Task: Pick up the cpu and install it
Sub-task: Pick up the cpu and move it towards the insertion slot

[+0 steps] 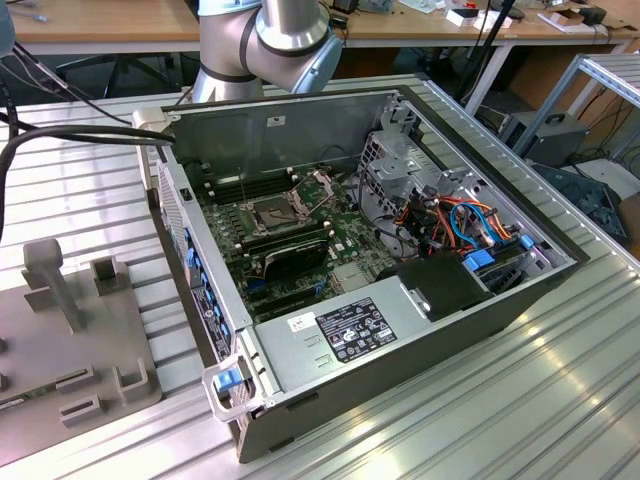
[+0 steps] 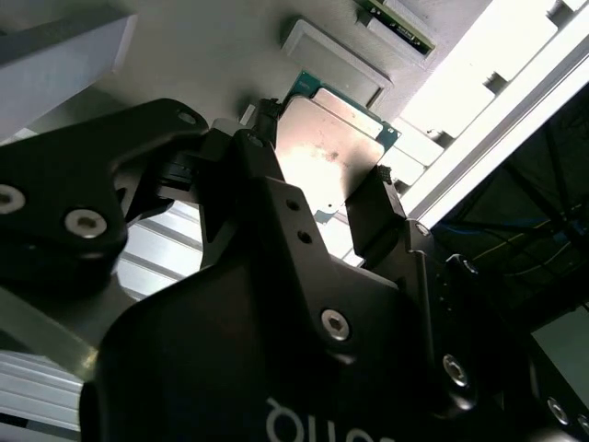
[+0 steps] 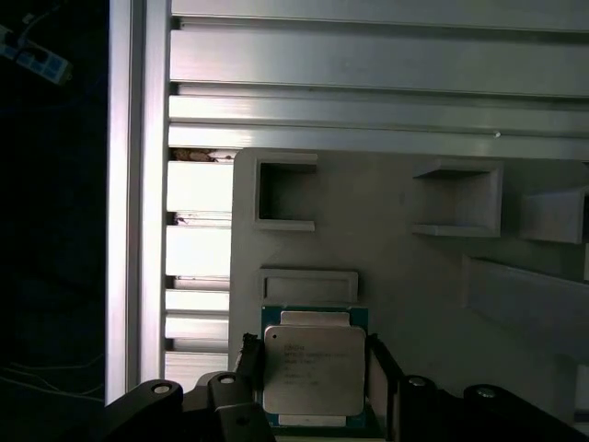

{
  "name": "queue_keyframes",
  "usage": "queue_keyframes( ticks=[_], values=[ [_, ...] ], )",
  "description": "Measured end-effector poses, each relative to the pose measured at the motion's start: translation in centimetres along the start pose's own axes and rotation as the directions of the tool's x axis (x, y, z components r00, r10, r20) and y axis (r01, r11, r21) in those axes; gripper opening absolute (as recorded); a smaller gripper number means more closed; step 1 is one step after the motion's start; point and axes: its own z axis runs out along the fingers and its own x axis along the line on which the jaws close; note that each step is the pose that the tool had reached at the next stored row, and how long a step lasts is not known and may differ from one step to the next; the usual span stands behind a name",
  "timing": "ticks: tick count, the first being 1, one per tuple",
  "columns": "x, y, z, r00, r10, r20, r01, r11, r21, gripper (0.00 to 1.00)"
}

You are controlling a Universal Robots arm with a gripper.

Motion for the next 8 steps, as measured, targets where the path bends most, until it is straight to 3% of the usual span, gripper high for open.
queue_keyframes(
  ticks=[8],
  values=[
    [0.00,-0.01,-0.54,1.0000,0.000,-0.0001,0.000,1.0000,0.0000,0.55]
  ],
)
